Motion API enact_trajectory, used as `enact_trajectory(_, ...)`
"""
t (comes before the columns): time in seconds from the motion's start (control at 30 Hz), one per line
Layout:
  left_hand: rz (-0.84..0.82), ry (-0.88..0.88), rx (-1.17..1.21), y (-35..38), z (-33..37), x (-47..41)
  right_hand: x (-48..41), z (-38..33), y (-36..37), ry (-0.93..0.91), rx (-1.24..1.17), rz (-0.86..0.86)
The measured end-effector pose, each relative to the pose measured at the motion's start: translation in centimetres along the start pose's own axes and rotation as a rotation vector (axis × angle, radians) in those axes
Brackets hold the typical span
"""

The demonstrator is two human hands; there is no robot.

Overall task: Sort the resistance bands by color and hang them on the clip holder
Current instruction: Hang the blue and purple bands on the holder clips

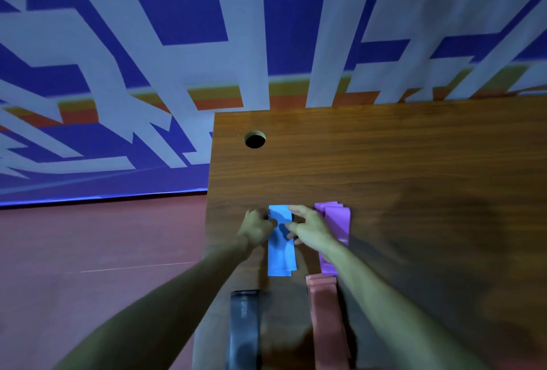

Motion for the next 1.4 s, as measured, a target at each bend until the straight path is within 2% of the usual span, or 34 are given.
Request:
enact_trajectory(0.23,0.174,0.018,0.188,-1.7,1.6,1.0,1.2,-0.6,-2.0,-0.013,-0.182,0.034)
enact_trajectory(0.5,0.267,0.143,0.114,-4.8,7.9,3.2,6.1,-3.8,-5.0,-0.063,-0.260,0.025)
enact_trajectory(0.63,0.180,0.284,0.015,-5.8,12.3,4.4,9.5,-6.0,-6.2,-0.141,-0.205,0.004)
enact_trajectory(0.77,0.115,0.476,-0.135,-7.3,19.7,6.9,13.0,-8.8,-8.1,-0.260,-0.094,0.031)
enact_trajectory(0.9,0.023,0.683,-0.267,-8.3,27.8,10.5,17.3,-13.0,-11.7,-0.474,0.026,0.156)
enact_trajectory(1.1,-0.033,0.874,-0.357,-10.3,36.9,15.3,24.8,-19.1,-15.5,-0.749,0.189,0.159)
enact_trajectory(1.4,0.037,1.047,-0.526,-11.8,47.1,19.2,31.4,-23.7,-19.6,-0.903,0.152,-0.108)
Point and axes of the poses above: each hand's wrist, its own x-axis away from the middle knuckle, its own y-axis out of the palm, z = x × y, the point moved 10 cm from there along -x, towards the middle knuckle, and after that the axes turned 13 degrees about y, right-handed, at the moved point
